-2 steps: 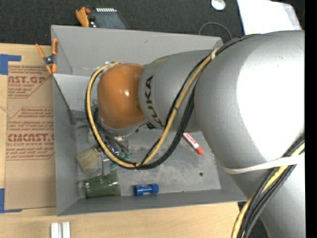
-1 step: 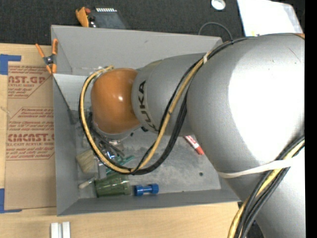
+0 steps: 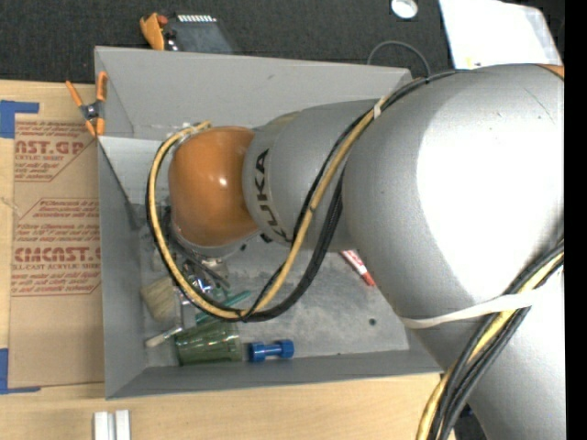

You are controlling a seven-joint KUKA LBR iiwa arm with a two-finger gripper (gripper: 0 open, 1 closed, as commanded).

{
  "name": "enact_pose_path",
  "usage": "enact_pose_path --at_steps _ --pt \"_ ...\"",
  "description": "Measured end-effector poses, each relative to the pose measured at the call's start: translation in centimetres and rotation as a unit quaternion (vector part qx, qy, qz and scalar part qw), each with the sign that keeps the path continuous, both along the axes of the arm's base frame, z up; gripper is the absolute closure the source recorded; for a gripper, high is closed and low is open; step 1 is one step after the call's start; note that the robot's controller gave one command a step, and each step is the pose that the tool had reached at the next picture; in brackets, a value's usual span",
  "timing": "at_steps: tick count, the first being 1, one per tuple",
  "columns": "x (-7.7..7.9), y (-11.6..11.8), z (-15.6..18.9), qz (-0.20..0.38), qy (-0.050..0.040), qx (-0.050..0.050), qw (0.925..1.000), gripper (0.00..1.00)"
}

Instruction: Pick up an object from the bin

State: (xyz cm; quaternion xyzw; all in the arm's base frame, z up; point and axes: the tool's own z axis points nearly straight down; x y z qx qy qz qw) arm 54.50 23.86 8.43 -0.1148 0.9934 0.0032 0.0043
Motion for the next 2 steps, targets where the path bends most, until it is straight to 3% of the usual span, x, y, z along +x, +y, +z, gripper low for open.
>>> enact_pose_path --at_steps 1,2 --pt "0.9 -1.8 -1.5 -0.047 0.0008 0.0 0.9989 0.0" --pt "0.4 -0.6 -0.6 -0.018 -0.0008 0.002 0.9998 1.0"
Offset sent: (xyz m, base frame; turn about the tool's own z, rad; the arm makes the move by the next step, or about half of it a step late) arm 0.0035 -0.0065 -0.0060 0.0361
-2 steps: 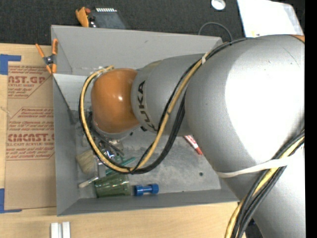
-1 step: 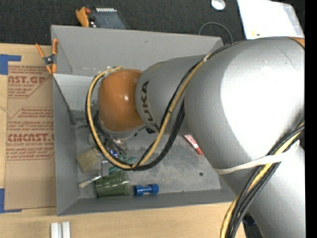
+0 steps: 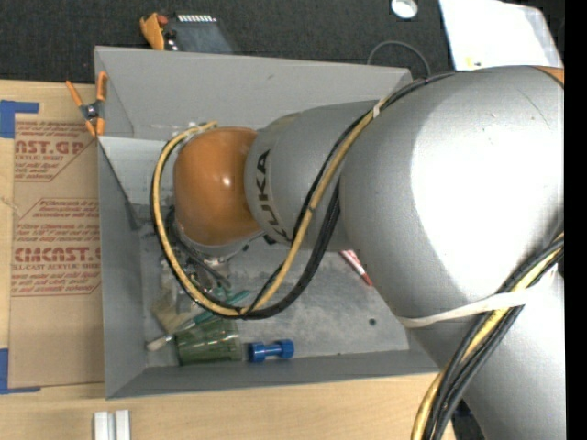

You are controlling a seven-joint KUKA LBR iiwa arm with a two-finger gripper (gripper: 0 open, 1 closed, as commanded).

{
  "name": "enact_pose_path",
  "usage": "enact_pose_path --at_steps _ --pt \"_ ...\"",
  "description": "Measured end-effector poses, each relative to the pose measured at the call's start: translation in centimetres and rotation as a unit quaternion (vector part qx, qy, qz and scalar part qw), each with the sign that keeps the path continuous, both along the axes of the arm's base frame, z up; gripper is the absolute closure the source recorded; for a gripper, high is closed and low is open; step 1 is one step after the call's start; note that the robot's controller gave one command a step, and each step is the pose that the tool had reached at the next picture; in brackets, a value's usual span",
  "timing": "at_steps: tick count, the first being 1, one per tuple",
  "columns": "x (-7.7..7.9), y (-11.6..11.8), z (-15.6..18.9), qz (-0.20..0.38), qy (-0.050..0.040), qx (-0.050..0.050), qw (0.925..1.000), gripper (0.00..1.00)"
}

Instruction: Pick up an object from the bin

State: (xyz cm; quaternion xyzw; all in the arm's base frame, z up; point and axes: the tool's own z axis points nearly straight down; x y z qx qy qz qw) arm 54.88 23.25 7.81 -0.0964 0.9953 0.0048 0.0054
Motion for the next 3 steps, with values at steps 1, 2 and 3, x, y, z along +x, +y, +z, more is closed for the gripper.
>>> enact_pose_path --at_steps 1,2,3 --pt "0.0 0.0 0.0 0.0 0.0 0.0 1.0 1.0" --pt "-0.1 0.0 1.3 0.0 0.0008 0.0 1.0 1.0" --pt "-0.2 0.0 5.8 0.0 0.0038 -0.001 1.0 1.0"
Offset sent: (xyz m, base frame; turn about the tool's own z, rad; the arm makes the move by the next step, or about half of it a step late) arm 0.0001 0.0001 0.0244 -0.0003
